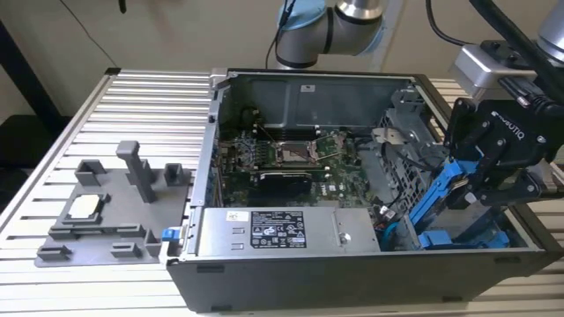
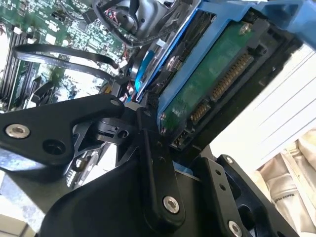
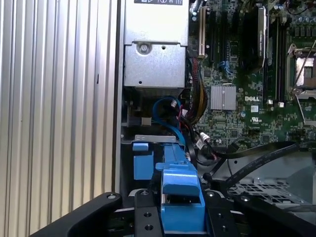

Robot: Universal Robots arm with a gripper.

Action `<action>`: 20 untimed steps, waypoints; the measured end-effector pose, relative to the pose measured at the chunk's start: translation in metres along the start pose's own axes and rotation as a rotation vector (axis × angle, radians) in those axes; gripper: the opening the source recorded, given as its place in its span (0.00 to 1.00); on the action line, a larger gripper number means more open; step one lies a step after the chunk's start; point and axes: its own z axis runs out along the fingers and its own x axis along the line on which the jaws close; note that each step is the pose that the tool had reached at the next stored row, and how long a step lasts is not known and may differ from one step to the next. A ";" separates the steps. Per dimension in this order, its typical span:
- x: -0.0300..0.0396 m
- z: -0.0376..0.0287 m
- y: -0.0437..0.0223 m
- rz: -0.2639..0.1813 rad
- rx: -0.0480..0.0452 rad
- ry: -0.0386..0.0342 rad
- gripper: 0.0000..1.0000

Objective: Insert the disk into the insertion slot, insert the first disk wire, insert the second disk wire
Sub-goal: 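Insert the disk into the insertion slot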

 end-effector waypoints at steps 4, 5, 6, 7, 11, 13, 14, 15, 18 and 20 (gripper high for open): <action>0.0001 -0.0002 0.0001 0.000 -0.0001 -0.0007 0.47; 0.0001 -0.0002 0.0001 0.000 -0.0001 -0.0010 0.47; 0.0001 -0.0002 0.0001 0.000 -0.0001 -0.0012 0.47; 0.0001 -0.0005 0.0001 0.000 -0.0001 -0.0012 0.47; 0.0000 -0.0025 0.0003 0.000 -0.0001 -0.0013 0.47; 0.0000 -0.0026 0.0003 0.000 -0.0001 -0.0011 0.47; 0.0000 -0.0026 0.0003 0.000 -0.0001 -0.0012 0.47; 0.0000 -0.0027 0.0003 0.000 0.0001 -0.0014 0.47; 0.0000 -0.0029 0.0000 -0.001 0.0033 -0.0037 0.47; 0.0000 -0.0027 -0.0003 -0.002 0.0061 -0.0061 0.47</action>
